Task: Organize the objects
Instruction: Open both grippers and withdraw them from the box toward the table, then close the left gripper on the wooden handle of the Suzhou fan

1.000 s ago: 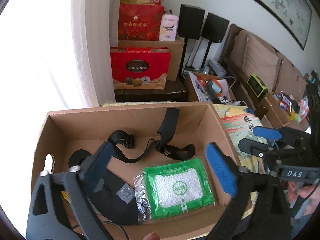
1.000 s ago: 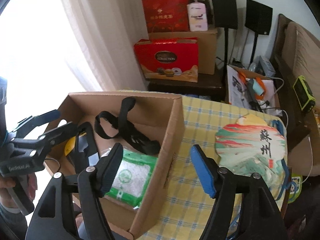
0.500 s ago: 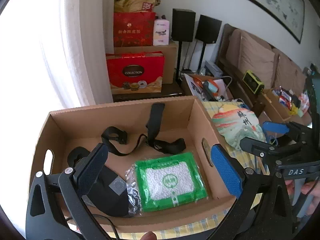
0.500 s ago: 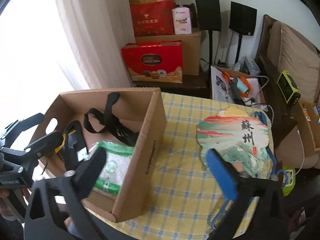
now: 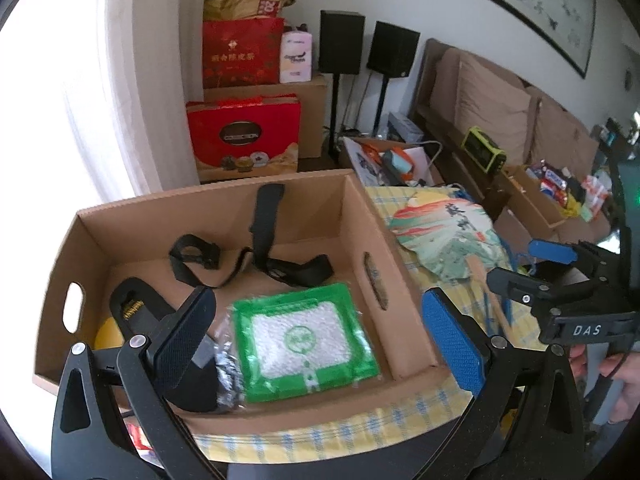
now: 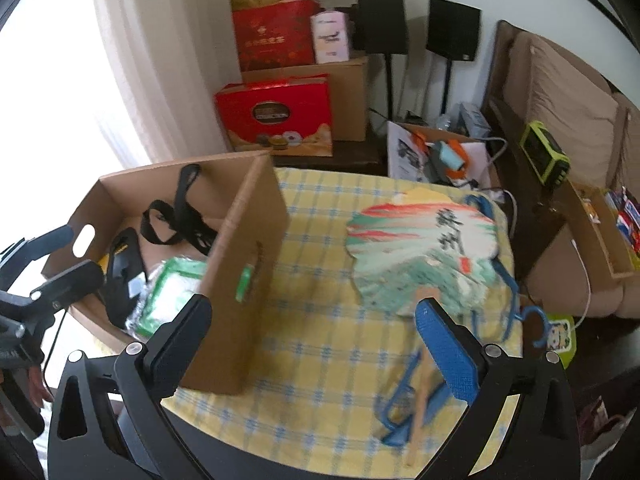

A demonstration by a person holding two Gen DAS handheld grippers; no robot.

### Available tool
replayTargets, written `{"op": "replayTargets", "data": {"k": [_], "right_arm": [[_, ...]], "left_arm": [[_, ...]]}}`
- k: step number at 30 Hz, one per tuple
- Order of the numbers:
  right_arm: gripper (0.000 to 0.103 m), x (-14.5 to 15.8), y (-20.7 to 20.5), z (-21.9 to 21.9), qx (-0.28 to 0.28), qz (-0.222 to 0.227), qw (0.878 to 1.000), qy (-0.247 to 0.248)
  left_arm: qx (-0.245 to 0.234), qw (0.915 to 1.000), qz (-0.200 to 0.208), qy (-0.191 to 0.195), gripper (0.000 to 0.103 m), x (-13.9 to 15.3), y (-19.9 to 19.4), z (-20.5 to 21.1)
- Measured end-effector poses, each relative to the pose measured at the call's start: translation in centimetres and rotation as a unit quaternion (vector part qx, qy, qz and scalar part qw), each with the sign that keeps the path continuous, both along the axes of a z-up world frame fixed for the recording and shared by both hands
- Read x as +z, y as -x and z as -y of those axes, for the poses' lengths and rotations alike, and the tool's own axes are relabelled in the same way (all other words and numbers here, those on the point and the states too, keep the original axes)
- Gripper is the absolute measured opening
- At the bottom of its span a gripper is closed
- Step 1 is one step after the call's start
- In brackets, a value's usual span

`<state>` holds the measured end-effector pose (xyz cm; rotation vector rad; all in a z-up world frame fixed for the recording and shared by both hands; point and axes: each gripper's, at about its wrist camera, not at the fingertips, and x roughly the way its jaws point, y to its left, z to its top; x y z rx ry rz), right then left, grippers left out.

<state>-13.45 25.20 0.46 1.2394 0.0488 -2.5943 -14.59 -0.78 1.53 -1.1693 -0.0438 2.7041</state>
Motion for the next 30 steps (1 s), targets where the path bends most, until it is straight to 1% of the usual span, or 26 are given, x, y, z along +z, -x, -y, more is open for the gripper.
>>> {"op": "replayTargets", "data": {"k": [4,9,14,20,25,28,30], "right_arm": [[0.103,0.4,-1.0,-4.0,-0.037,-0.005,0.999,-0.015],[0.103,0.1,-1.9,-9.7,-0.091,0.005,0.996,0.001],[0.103,-1.3,-2.5,-13.4,-0.128,0.017,0.992,0.011],[0.102,-3.4,-3.1,-15.1,-0.147,0.033,0.988,0.021],[0.096,-5.0,-3.8,-15.3,-0.148,0.04,0.988,0.038],[0.088,-5.6,-4.2,-15.4,-0.147,0.042,0.987,0.041],[0.08,-6.1,-4.5,-15.3,-0.146,0.045,0.987,0.041]], "left_arm": [[-0.019,0.9994,-0.002,-0.029,0.103,0.2,-1.0,-1.2],[-0.058,0.9961,0.013,-0.065,0.103,-0.3,-1.7,-4.0],[-0.092,0.9943,0.015,-0.051,0.103,-1.3,-2.4,-7.8],[-0.13,0.9903,0.025,-0.04,0.103,-2.4,-3.2,-12.6],[-0.151,0.9874,0.036,-0.03,0.102,-3.7,-3.1,-16.4],[-0.154,0.9863,0.052,-0.032,0.101,-4.8,-2.4,-18.0],[-0.15,0.9858,0.065,-0.038,0.1,-5.6,-1.6,-18.6]]}}
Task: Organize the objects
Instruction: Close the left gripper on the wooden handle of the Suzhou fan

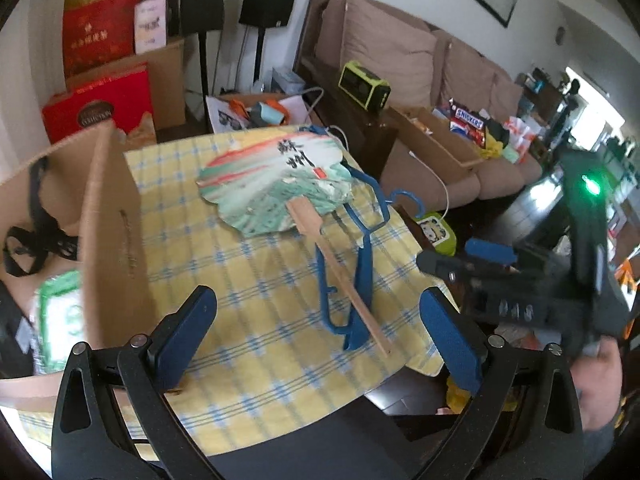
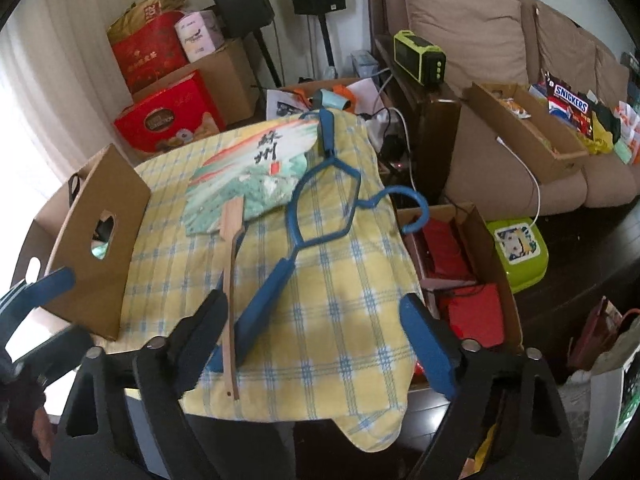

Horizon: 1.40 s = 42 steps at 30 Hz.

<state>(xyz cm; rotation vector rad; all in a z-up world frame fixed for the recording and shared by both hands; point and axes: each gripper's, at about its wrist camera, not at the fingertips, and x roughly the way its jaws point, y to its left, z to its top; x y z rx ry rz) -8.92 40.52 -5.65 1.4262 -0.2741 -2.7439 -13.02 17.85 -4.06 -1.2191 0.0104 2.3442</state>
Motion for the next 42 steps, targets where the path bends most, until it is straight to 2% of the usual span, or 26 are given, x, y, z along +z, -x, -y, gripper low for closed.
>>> {"op": "replayTargets", "data": {"k": [1,3,5,10,16,27,30,32,35,38,40,42], "right_arm": [[0.077,-0.3,-0.2,0.0,0.001,0.002,1.0,0.001],[0.059,-0.8,-0.5,0.2,0.006,0.009,1.0,0.001],[0.051,-1.3,-0.8,0.4,0.008,0.016,1.0,-0.001],[0.049,-2.1,-1.4,0.9,0.018,0.017,0.999,0.027],[0.047,-2.3,-1.4,2.8,0.047,0.014,0.998,0.045],[0.038,-4.2,-0.7,5.3,0.064,0.032,0.997,0.027],[0.031,-4.6,-0.5,5.6,0.066,0.036,0.997,0.024],[0.029,-4.8,-0.5,5.6,0.067,0.038,0.997,0.032],[0.018,-4.8,-0.5,5.6,0.076,0.035,0.995,0.045],[0.016,-4.8,-0.5,5.8,0.079,0.033,0.995,0.046],[0.013,-4.7,-0.6,5.9,0.083,0.031,0.995,0.053],[0.009,-4.6,-0.8,5.9,0.089,0.027,0.994,0.057]], "left_arm": [[0.002,1.0,0.005,-0.002,0.098,-0.3,0.3,-0.1],[0.011,0.9998,0.015,-0.001,0.096,-1.1,1.3,-0.6],[0.018,0.9996,0.021,0.003,0.094,-1.9,2.1,-1.1],[0.032,0.9984,0.046,0.012,0.078,-3.7,4.6,-2.2],[0.037,0.9967,0.069,0.019,0.066,-5.0,7.0,-3.9],[0.05,0.9938,0.091,0.04,0.06,-7.7,8.9,-5.4],[0.055,0.9924,0.104,0.038,0.043,-8.6,9.3,-5.3],[0.055,0.9918,0.112,0.027,0.04,-9.0,9.5,-5.1],[0.057,0.9905,0.125,0.002,0.038,-9.3,9.6,-4.5],[0.05,0.99,0.132,-0.009,0.028,-9.3,9.7,-4.4],[0.043,0.9913,0.124,-0.006,0.017,-9.0,9.3,-4.6],[0.042,0.9921,0.119,-0.001,0.015,-8.8,9.1,-4.6]]}}
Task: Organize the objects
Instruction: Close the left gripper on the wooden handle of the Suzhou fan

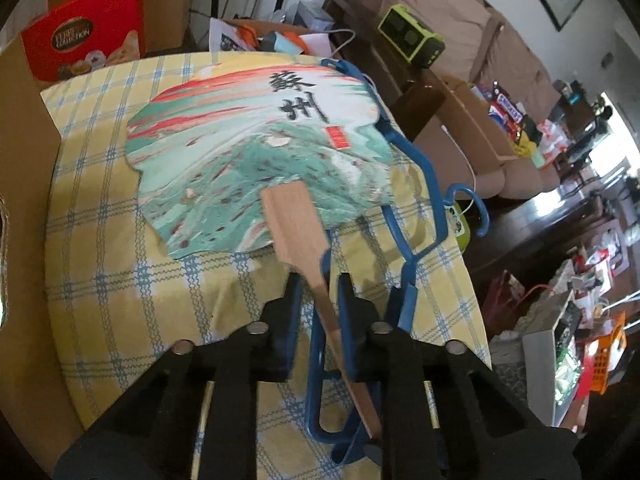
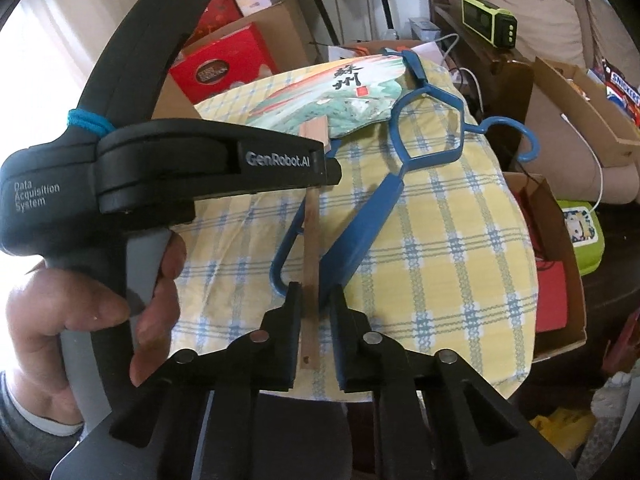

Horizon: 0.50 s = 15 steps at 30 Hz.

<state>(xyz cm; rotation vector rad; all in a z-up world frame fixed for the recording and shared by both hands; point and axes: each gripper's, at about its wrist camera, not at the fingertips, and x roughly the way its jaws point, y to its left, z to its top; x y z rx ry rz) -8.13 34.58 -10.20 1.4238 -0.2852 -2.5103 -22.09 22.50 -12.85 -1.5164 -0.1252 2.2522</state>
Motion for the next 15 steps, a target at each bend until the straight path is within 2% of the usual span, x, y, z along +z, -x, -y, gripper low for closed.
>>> {"op": "replayTargets", "data": {"k": [10,12,15], "right_arm": [[0.008,1.3,-0.6,0.5,0.018,-0.012,0.999,0.023],[0.012,1.1,-0.5,0.5,0.011,-0.009,1.0,0.02],[0.012,0.9,-0.4,0.1,0.005,0.0,0.999,0.046]], "left_arm": [[0.02,0.9995,-0.009,-0.021,0.011,1.1,-0.7,1.3],[0.023,0.9995,-0.013,-0.019,0.008,1.3,-0.8,1.7],[0.027,0.9993,-0.015,-0.022,0.007,1.5,-0.9,2.3]]}}
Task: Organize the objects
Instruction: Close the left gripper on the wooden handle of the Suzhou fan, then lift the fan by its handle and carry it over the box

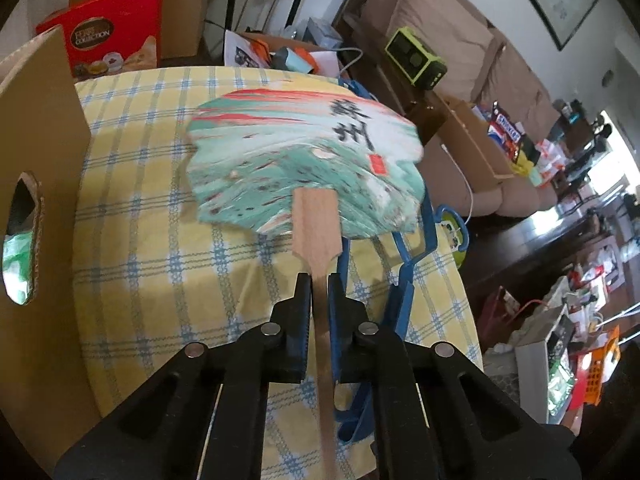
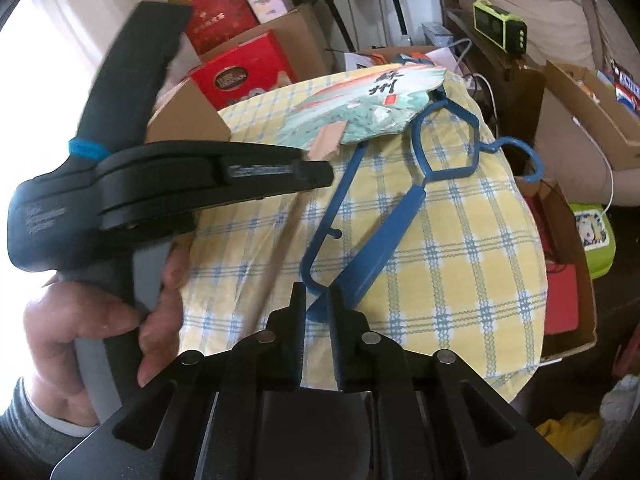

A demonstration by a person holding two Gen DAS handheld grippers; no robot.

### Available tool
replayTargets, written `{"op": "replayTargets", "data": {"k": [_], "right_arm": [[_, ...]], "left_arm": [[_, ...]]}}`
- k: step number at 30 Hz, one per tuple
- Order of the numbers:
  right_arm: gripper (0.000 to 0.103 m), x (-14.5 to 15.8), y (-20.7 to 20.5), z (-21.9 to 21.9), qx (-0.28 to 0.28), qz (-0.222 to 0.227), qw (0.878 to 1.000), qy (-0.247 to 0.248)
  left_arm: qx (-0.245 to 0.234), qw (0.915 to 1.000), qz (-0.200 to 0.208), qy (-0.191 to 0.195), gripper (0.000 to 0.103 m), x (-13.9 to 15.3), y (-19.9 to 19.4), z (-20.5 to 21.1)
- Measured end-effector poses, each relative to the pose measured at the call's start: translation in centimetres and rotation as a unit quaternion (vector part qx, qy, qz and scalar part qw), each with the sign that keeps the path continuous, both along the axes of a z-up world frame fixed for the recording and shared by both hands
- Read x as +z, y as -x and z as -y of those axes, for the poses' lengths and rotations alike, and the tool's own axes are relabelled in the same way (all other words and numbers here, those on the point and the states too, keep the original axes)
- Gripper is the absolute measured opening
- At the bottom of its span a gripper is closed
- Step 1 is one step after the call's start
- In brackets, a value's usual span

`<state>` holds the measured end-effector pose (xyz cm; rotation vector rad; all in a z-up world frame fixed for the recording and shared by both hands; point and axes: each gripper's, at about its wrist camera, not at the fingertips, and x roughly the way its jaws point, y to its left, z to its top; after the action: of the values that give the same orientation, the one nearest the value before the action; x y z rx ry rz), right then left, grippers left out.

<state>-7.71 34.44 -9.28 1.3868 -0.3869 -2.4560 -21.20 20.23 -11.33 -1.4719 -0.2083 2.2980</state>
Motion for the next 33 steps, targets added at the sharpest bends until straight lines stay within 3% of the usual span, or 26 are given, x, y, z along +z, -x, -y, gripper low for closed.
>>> {"op": "replayTargets", "data": {"k": [5,11,17,20,26,30,33], "right_arm": [[0.018,0.5,0.9,-2.4,-0.035,0.0,0.999,0.036],[0.024,1.8,2.8,-4.6,-0.07,-0.015,0.997,0.032],[0.034,1.8,4.8,-7.0,-0.098,-0.013,0.988,0.12],[0.034,1.4,6.4,-7.6,-0.105,0.002,0.982,0.156],[0.034,0.4,8.3,-7.6,-0.105,0.02,0.978,0.178],[0.019,0.7,8.3,-7.1,-0.088,0.013,0.978,0.188],[0.015,1.8,7.9,-6.8,-0.076,-0.004,0.981,0.181]], "left_arm": [[0.005,1.0,-0.005,0.002,0.007,0.0,-0.5,0.8],[0.008,0.9998,-0.003,-0.016,0.007,0.2,-1.3,1.5],[0.003,0.9992,-0.013,-0.037,0.007,1.5,-2.3,2.4],[-0.004,0.9991,-0.013,-0.04,0.007,1.7,-2.9,2.9],[-0.017,0.999,-0.006,-0.041,0.007,1.6,-4.0,3.5],[-0.026,0.9987,-0.006,-0.044,0.007,1.9,-4.6,3.7],[-0.041,0.9978,-0.008,-0.052,0.007,2.7,-5.0,3.8]]}}
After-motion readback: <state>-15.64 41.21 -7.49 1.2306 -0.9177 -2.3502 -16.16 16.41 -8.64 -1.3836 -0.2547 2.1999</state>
